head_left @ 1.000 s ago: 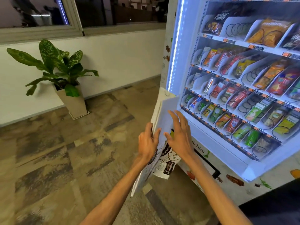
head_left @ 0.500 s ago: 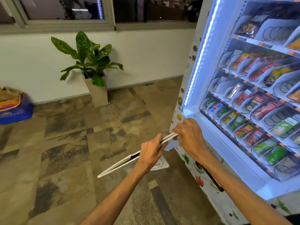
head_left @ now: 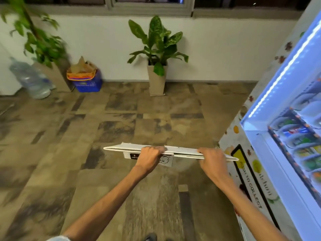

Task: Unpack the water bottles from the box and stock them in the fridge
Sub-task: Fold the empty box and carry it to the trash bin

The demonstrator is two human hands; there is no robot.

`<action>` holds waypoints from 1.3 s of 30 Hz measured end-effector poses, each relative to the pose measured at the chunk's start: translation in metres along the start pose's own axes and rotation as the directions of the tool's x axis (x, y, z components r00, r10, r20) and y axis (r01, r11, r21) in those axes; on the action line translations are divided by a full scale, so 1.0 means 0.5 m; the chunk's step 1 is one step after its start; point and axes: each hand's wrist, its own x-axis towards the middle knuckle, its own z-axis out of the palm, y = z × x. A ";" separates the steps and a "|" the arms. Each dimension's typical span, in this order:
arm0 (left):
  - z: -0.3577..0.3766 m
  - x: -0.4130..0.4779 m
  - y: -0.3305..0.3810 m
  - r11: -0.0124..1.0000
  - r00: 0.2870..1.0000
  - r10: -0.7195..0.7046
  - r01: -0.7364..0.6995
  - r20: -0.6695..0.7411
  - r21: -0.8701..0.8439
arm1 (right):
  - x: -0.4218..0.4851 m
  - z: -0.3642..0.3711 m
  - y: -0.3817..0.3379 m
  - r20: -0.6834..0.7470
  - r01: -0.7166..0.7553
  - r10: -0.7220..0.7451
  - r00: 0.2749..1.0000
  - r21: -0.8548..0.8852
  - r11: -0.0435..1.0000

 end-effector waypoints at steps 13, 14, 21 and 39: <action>-0.108 -0.328 -0.184 0.949 0.938 -0.313 0.315 -0.148 -0.008 | 0.035 0.111 -0.274 -0.070 0.521 -0.519 0.852 0.225 0.824; -0.123 -0.367 -0.199 0.930 0.920 -0.360 0.367 -0.152 0.018 | 0.032 0.124 -0.286 -0.077 0.543 -0.542 0.837 0.245 0.803; -0.161 -0.487 -0.225 0.860 0.857 -0.456 0.494 -0.240 0.130 | -0.001 0.174 -0.509 -0.060 0.707 -0.742 0.668 0.363 0.607; -0.377 -1.010 -0.442 0.538 0.410 -0.695 0.841 -0.591 -0.049 | -0.175 0.232 -1.135 -0.180 0.847 -0.931 0.317 0.496 0.193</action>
